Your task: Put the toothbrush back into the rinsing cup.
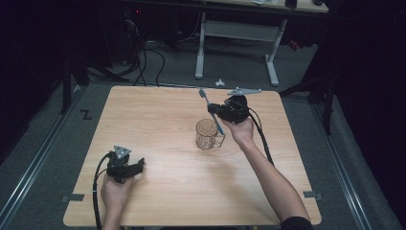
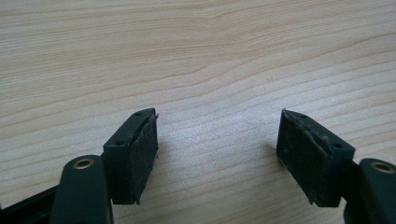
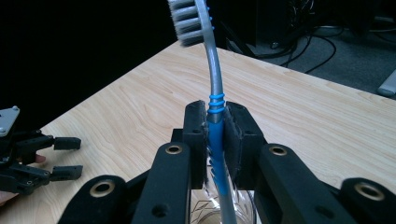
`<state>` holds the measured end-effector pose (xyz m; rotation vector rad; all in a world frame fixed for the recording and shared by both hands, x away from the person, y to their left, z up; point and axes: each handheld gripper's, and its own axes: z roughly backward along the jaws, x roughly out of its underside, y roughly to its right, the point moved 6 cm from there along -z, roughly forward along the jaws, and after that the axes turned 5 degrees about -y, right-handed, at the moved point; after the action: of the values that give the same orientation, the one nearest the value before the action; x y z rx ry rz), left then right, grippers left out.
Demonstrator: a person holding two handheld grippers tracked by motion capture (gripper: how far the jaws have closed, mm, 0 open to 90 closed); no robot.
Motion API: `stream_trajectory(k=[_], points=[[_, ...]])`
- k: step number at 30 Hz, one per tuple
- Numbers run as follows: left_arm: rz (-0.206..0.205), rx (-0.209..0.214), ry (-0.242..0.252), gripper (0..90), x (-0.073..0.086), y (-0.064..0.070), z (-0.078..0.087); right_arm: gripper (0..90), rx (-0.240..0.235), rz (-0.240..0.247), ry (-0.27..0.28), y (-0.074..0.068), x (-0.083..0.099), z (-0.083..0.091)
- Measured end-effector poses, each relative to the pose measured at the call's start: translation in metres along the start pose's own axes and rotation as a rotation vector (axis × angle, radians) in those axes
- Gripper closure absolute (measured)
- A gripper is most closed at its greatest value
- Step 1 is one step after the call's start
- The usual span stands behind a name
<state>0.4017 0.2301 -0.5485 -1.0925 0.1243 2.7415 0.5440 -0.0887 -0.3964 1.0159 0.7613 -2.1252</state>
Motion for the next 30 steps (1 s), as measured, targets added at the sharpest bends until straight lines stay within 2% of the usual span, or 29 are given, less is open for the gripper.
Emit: stream_trajectory(k=[13,30], points=[[0.000,0.000,0.000,29.7,0.000,0.000,0.000,79.5,0.000,-0.003,-0.007,0.002,0.001,0.000],[-0.001,0.000,0.000,29.7,0.000,0.000,0.000,79.6,0.018,0.000,-0.005,0.006,0.006,0.016]])
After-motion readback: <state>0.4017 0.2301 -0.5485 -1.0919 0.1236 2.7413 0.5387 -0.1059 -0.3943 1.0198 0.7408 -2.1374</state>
